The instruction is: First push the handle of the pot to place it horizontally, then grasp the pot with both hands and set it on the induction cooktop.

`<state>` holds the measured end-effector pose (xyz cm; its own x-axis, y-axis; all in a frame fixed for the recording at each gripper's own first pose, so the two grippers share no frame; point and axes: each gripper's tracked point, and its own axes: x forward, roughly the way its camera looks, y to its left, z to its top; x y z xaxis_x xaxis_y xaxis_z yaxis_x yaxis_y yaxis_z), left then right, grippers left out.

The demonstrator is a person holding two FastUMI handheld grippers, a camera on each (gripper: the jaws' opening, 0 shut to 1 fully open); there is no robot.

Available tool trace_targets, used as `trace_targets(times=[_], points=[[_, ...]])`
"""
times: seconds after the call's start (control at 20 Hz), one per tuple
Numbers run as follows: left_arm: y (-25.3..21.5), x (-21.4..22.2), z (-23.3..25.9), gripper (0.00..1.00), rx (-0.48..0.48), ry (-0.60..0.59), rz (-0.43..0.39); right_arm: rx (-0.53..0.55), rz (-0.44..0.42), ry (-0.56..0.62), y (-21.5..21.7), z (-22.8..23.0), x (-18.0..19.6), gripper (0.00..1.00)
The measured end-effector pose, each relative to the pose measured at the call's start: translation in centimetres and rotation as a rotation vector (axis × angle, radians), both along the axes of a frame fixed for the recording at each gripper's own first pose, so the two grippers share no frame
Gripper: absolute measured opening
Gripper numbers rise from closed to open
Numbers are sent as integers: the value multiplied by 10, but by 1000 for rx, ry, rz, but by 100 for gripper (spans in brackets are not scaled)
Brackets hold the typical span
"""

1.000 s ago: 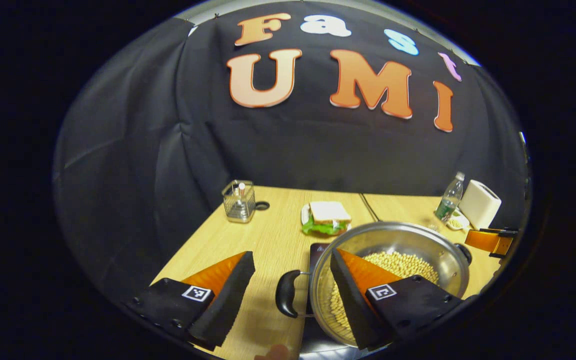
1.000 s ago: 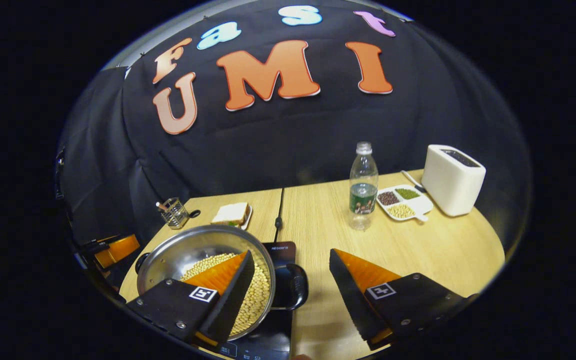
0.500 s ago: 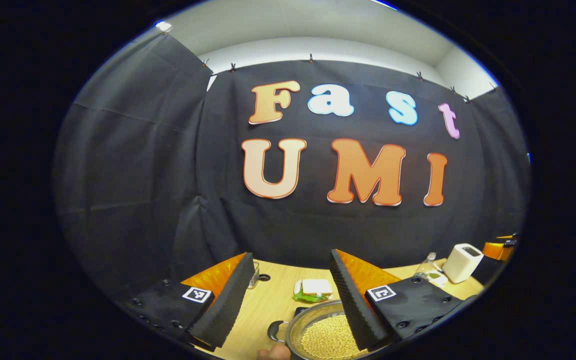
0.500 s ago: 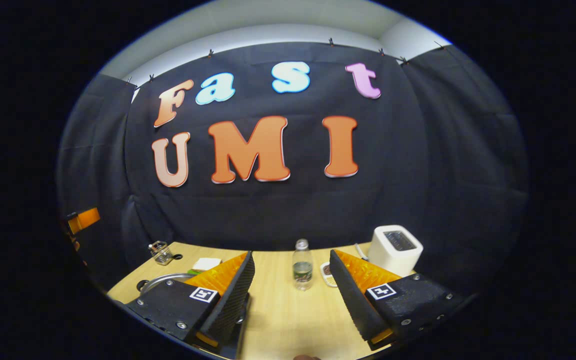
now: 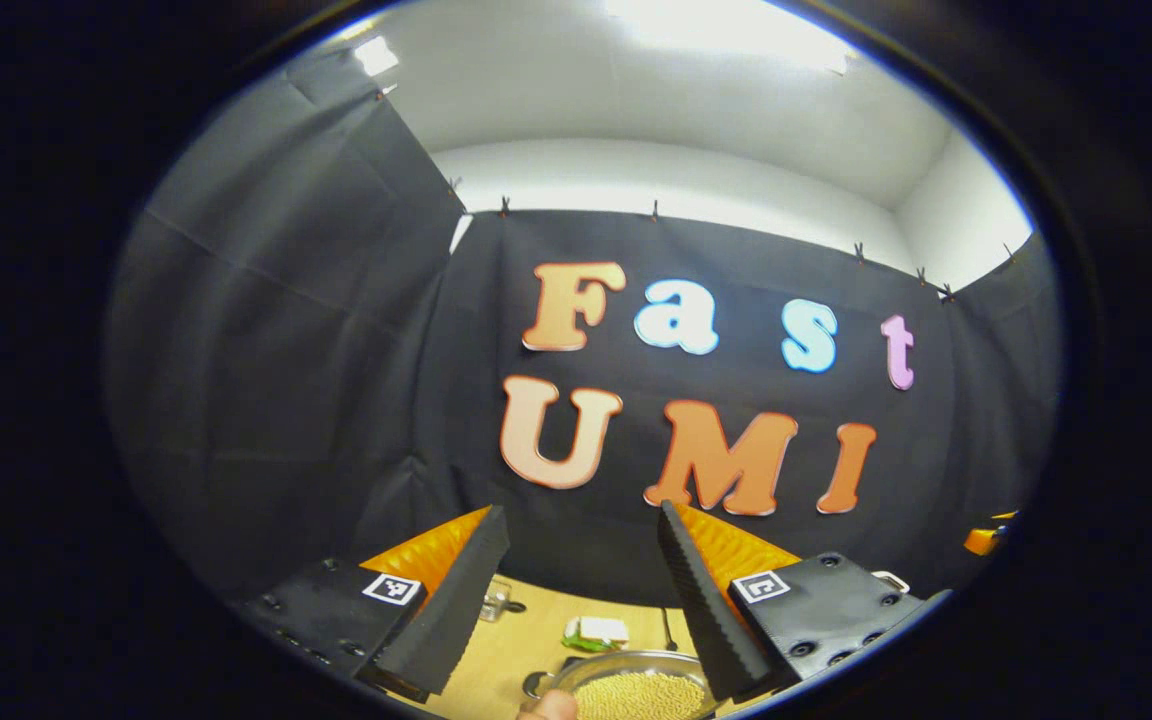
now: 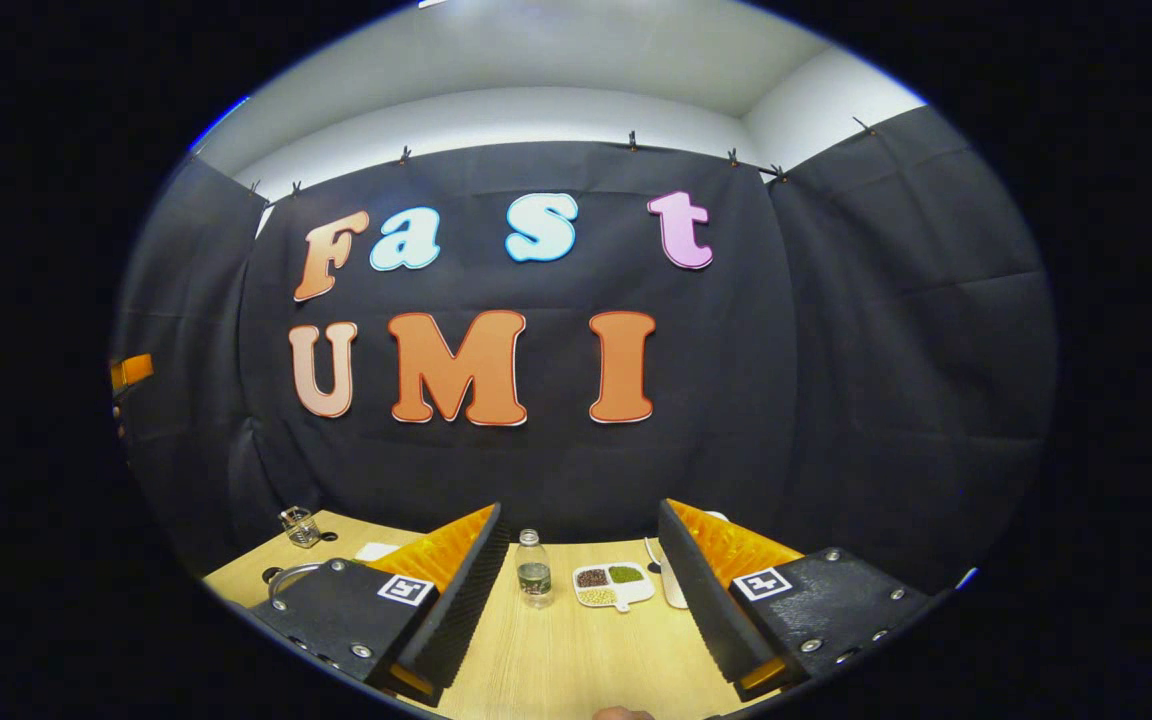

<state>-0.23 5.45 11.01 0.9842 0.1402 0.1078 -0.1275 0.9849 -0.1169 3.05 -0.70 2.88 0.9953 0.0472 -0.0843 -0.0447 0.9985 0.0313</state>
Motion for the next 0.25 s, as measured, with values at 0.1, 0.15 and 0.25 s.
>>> trace_targets(times=[0.1, 0.15, 0.25], points=[[-6, -4, 9, 98, 4, -20, 11, 4, -6, -24, -10, 13, -6, 93], [-12, -6, 8, 96, -15, -17, 2, 3, -11, -34, -16, 17, -8, 93], [-18, -6, 7, 98, -57, -10, -15, 4, -15, -47, -23, 22, -13, 93]])
